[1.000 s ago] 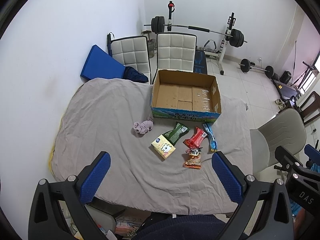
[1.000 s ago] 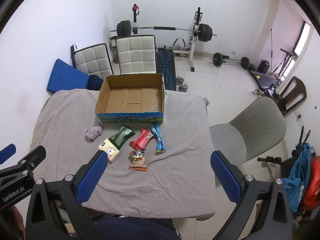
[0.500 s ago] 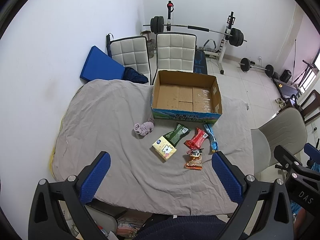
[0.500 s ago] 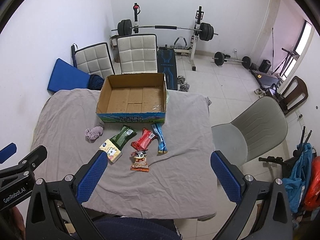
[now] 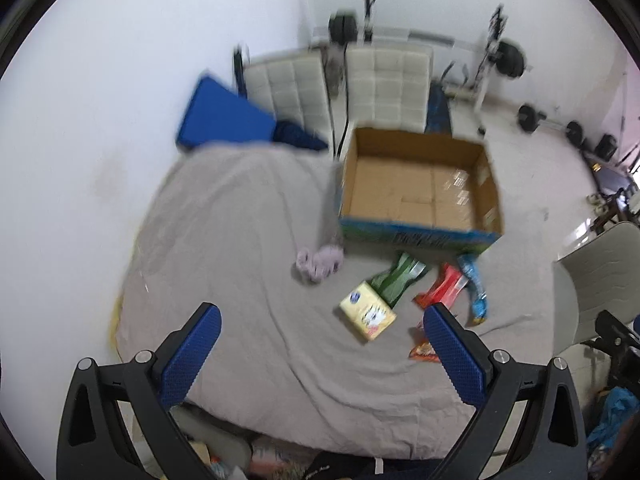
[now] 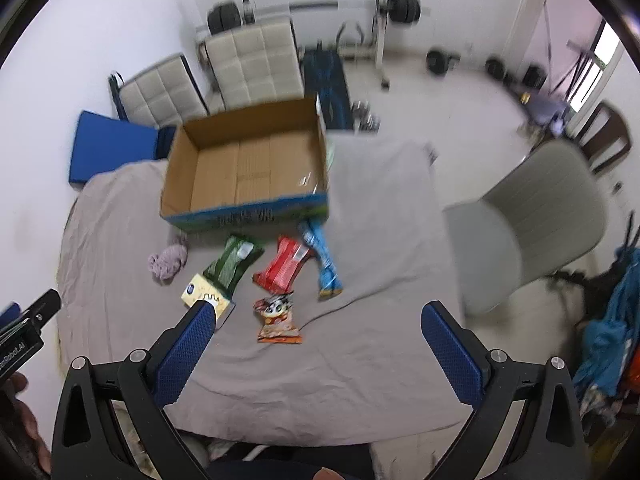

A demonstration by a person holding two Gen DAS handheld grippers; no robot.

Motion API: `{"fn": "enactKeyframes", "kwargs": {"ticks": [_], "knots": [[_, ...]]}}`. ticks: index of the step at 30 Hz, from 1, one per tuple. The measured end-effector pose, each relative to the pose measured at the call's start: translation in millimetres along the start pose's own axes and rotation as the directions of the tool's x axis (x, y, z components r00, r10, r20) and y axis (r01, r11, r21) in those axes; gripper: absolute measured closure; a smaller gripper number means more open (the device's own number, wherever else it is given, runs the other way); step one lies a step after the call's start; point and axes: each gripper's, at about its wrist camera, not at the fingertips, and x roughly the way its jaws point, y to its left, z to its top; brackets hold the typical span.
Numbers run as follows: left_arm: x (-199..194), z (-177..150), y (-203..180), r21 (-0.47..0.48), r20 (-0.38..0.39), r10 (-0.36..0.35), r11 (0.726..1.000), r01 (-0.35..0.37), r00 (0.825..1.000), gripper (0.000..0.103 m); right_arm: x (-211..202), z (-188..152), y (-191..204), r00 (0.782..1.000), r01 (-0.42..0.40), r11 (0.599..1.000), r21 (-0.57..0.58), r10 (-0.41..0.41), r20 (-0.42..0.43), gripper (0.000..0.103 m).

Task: Organize soft objects
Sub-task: 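Grasp the yellow tissue pack with the left tool while the right tool grasps the red snack bag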

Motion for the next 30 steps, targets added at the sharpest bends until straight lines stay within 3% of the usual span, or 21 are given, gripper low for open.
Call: {"fn": "enactKeyframes", "kwargs": {"ticks": [2, 5, 10, 12, 18, 26, 28, 30], "knots": [[40.5, 3.8, 4.3, -0.038, -0.078, -0.012, 0.999, 0.009, 0.997, 0.0, 44.3, 6.1, 1.3, 0.997, -0.026, 0.999, 0.019, 0.027, -0.07, 0.0], [102.0, 1.4, 4.1, -0.097, -0.208, -0.061, 0.994, 0.041, 0.976, 0.0, 118.5, 12.5, 6.2, 0.98, -0.061, 0.996, 0.069, 0.073, -0.183, 0.0], [199.5, -7.8, -6.6, -0.183, -0.381, -0.137, 0.981, 0.071, 0.915, 0.0, 244.1, 16.0, 18.8, 0.923, -0.072, 0.982, 0.172, 0.131, -0.361, 0.0], [234.8, -14.7, -15.1, -0.207, -0.454, -0.166, 0.975, 0.078, 0.875, 0.0, 278.6, 16.7, 22.9, 0.906, -0.061, 0.979, 0.196, 0.137, -0.4, 0.0], [306.5, -27.9, -27.6, -0.317, -0.559, -0.265, 0.944, 0.093, 0.786, 0.0, 343.8, 23.2, 39.9, 0.882, -0.021, 0.974, 0.224, 0.124, -0.455, 0.0], [357.1, -47.9, -45.0, -0.361, -0.631, -0.287, 0.931, 0.055, 0.721, 0.0, 391.7, 25.8, 57.3, 0.851, 0.016, 0.973, 0.23, 0.108, -0.514, 0.009], [363.7, -54.8, -52.7, -0.355, -0.642, -0.284, 0.933, 0.052, 0.712, 0.0, 401.4, 23.1, 60.1, 0.842, 0.025, 0.973, 0.228, 0.103, -0.53, 0.01], [368.5, -61.5, -61.5, -0.336, -0.648, -0.266, 0.941, 0.045, 0.714, 0.001, 406.4, 22.5, 62.6, 0.845, 0.03, 0.973, 0.227, 0.097, -0.525, 0.017]]}}
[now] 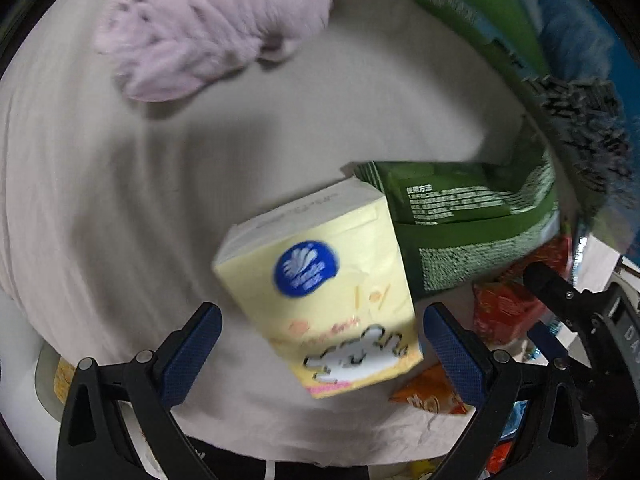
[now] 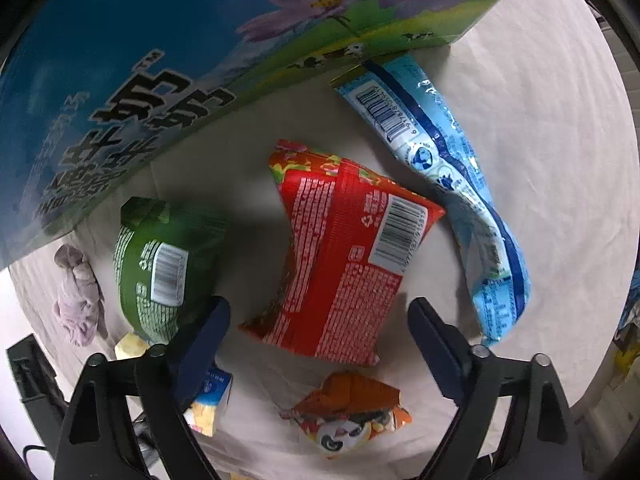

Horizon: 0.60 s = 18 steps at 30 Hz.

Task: Organize soft objects
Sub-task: 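Grasp the yellow tissue pack with the left tool while the right tool grasps the red snack bag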

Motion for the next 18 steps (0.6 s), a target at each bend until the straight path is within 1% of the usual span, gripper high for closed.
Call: {"fn": "enactKeyframes", "kwargs": {"ticks": [1, 2, 3, 4, 5, 6, 7, 8, 10, 12, 15, 18], "knots": [[3.8, -1.8, -1.8, 0.002, 0.004, 0.012, 1.0, -0.012, 1.0, 0.003, 0.8, 0.7, 2.2, 1.0, 0.01, 1.0, -0.005, -0.009, 0.006, 0.019], [8.4, -4.2, -3.0, 0.004, 0.008, 0.015, 1.0, -0.015, 1.0, 0.009, 3.1, 3.4, 6.5, 1.0, 0.014, 1.0, -0.01, -0.014, 0.008, 0.02], [13.4, -7.3, -3.6, 0.005, 0.005, 0.016, 1.0, -0.016, 1.0, 0.015, 4.6, 3.2, 8.5, 1.0, 0.019, 1.0, -0.014, -0.019, 0.006, 0.026], [15.8, -10.0, -4.1, 0.005, 0.005, 0.02, 1.0, -0.021, 1.0, 0.017, 4.0, 4.2, 10.2, 1.0, 0.026, 0.999, -0.018, -0.026, 0.004, 0.036], [13.7, -14.9, -5.8, 0.012, 0.027, 0.031, 0.999, -0.031, 0.999, 0.023, 2.5, 5.3, 12.0, 0.999, 0.036, 0.999, -0.022, -0.036, 0.0, 0.037], [12.6, -18.3, -8.1, 0.022, 0.039, 0.05, 0.998, -0.051, 0.998, 0.031, 3.0, 5.3, 14.4, 0.999, 0.044, 0.999, -0.027, -0.044, -0.002, 0.039], [11.4, -23.4, -10.0, 0.033, 0.049, 0.072, 0.997, -0.074, 0.996, 0.035, 3.8, 5.4, 16.0, 0.999, 0.049, 0.998, -0.03, -0.049, -0.003, 0.044], [9.9, -27.4, -10.7, 0.038, 0.058, 0.08, 0.996, -0.083, 0.995, 0.04, 3.9, 4.9, 16.6, 0.999, 0.053, 0.998, -0.03, -0.053, -0.003, 0.046], [9.1, -35.2, -11.4, 0.047, 0.067, 0.075, 0.996, -0.079, 0.995, 0.041, 4.7, 4.4, 17.5, 0.999, 0.053, 0.998, -0.024, -0.053, -0.01, 0.049], [8.1, -45.4, -10.5, 0.047, 0.078, 0.098, 0.994, -0.101, 0.992, 0.041, 6.2, 1.8, 20.5, 0.998, 0.057, 0.998, -0.026, -0.058, -0.014, 0.051], [6.0, -61.8, -11.0, 0.054, 0.09, 0.107, 0.992, -0.112, 0.99, 0.041, 3.2, -0.9, 17.1, 0.998, 0.057, 0.998, -0.036, -0.058, -0.019, 0.055], [-7.5, -72.7, -9.7, 0.055, 0.105, 0.107, 0.992, -0.113, 0.989, 0.041, -1.0, -10.9, 19.6, 0.998, 0.061, 0.996, -0.065, -0.062, -0.006, 0.056]]}}
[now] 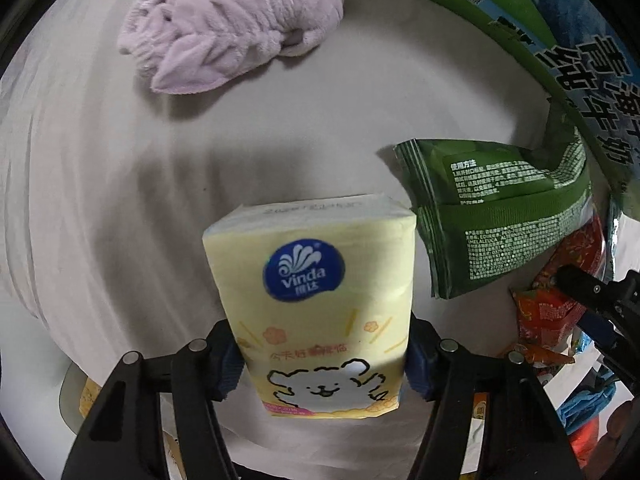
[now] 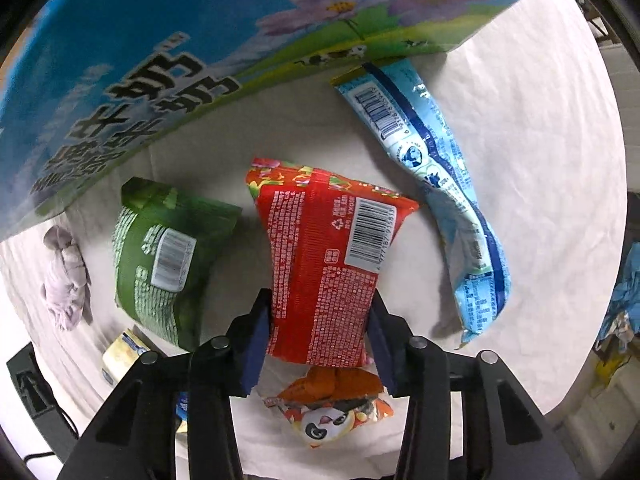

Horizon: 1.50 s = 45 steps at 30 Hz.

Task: Organize soft objects
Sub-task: 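Grasp the yellow tissue pack with the left tool while the right tool grasps the red snack bag, then carry both items into the box and open both tools to release them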

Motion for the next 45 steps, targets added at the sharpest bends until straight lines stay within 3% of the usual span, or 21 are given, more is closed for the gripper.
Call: {"fn": "enactKeyframes", "kwargs": {"ticks": [3, 10, 12, 19, 25, 27, 31, 36, 40, 45], "knots": [[-9.1, -12.2, -3.4, 0.009, 0.022, 0.003, 1.0, -0.003, 1.0, 0.041, -10.9, -9.9, 1.0, 1.0, -0.005, 1.0, -0.03, 0.006, 0.018, 0.057], [-71.1, -33.1, -9.0, 0.041, 0.103, 0.021, 0.999, -0.025, 0.994, 0.041, -50.0, -28.6, -5.1, 0.997, -0.035, 0.995, -0.096, 0.042, 0.067, 0.057], [-94.7, -43.7, -30.7, 0.055, 0.133, 0.029, 0.998, -0.037, 0.991, 0.041, -66.2, -36.5, -9.1, 0.995, -0.043, 0.991, -0.124, 0.054, 0.085, 0.057], [-177.9, -130.5, -67.6, 0.133, 0.259, 0.005, 0.99, -0.041, 0.966, 0.041, -123.5, -70.0, -27.0, 0.984, -0.067, 0.971, -0.23, 0.102, 0.146, 0.057], [-278.7, -149.5, -79.0, 0.205, 0.351, -0.051, 0.978, -0.024, 0.935, 0.041, -181.5, -80.3, -51.0, 0.966, -0.084, 0.951, -0.298, 0.151, 0.209, 0.057], [-288.2, -129.6, -69.3, 0.229, 0.372, -0.07, 0.973, -0.018, 0.926, 0.041, -199.6, -83.1, -57.8, 0.959, -0.091, 0.945, -0.313, 0.168, 0.227, 0.057], [-329.3, -129.4, -95.4, 0.273, 0.407, -0.109, 0.962, -0.007, 0.907, 0.041, -235.0, -79.7, -66.5, 0.942, -0.099, 0.933, -0.345, 0.199, 0.269, 0.057], [-333.1, -104.4, -118.3, 0.313, 0.427, -0.131, 0.95, -0.011, 0.895, 0.041, -271.2, -58.5, -65.9, 0.924, -0.077, 0.925, -0.373, 0.206, 0.322, 0.057], [-331.1, -75.2, -120.3, 0.338, 0.417, -0.141, 0.941, -0.009, 0.898, 0.041, -283.9, -26.5, -56.6, 0.919, -0.06, 0.927, -0.37, 0.196, 0.342, 0.057], [-304.2, -5.1, -123.1, 0.365, 0.349, -0.167, 0.931, 0.03, 0.922, 0.041, -276.7, 24.9, -36.6, 0.927, -0.058, 0.937, -0.345, 0.18, 0.331, 0.057]]}}
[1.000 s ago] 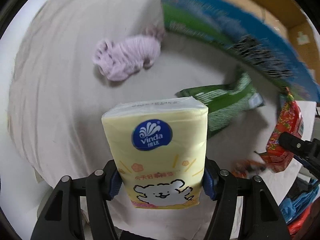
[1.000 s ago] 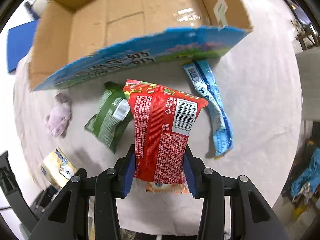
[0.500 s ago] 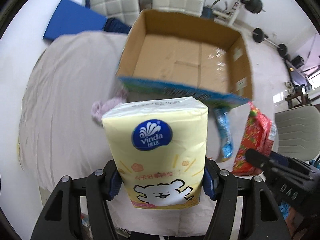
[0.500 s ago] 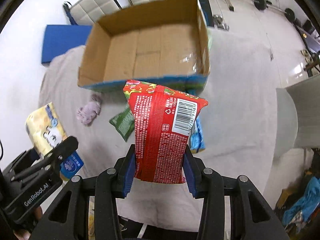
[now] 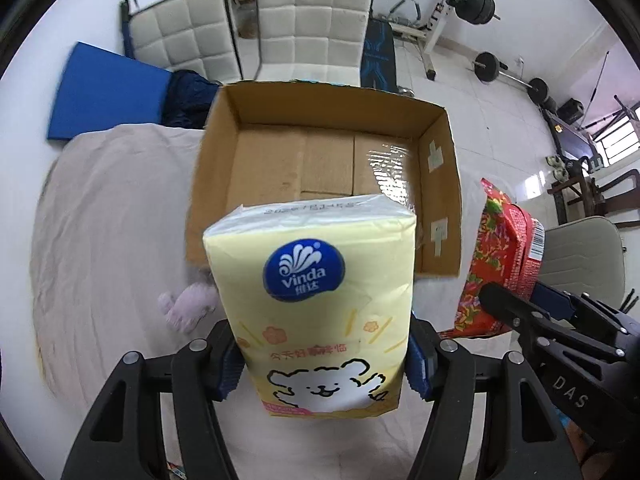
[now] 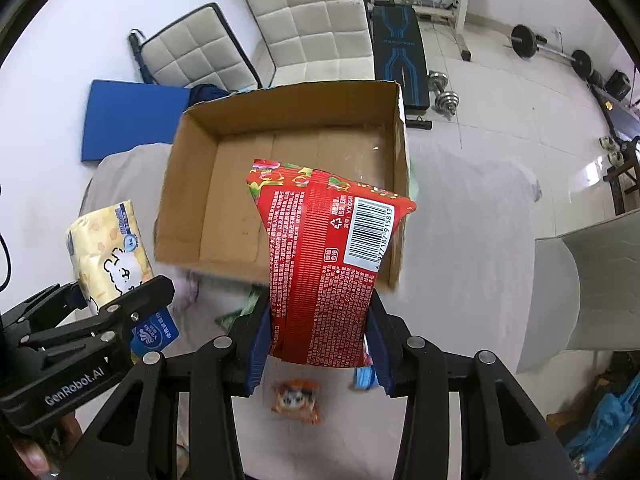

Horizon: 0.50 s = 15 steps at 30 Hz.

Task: Organize soft objects
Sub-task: 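Carry both items into the box and open both tools to release them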

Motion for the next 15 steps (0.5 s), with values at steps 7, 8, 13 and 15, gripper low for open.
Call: {"fn": "enactKeyframes", "kwargs": {"ticks": [7, 8, 13, 15], "knots": [[53.4, 72.1, 17.2, 0.011, -0.101, -0.052, 0.999, 0.053, 0.994, 0.041, 70.3, 69.0, 4.6, 0.997, 0.033, 0.999, 0.002, -0.032, -0.071, 0.057], [66.0, 84.3, 17.9, 0.015, -0.116, -0.06, 0.998, 0.062, 0.991, 0.041, 81.9, 78.5, 4.2, 0.996, 0.038, 0.999, 0.007, -0.037, -0.084, 0.057], [112.7, 126.1, 21.7, 0.043, -0.189, -0.084, 0.995, 0.093, 0.978, 0.041, 132.4, 113.0, 0.3, 0.99, 0.073, 0.997, 0.011, -0.072, -0.125, 0.057], [131.0, 137.6, 21.9, 0.054, -0.229, -0.09, 0.993, 0.105, 0.969, 0.041, 149.8, 121.7, -1.7, 0.987, 0.068, 0.998, 0.007, -0.066, -0.148, 0.057]]}}
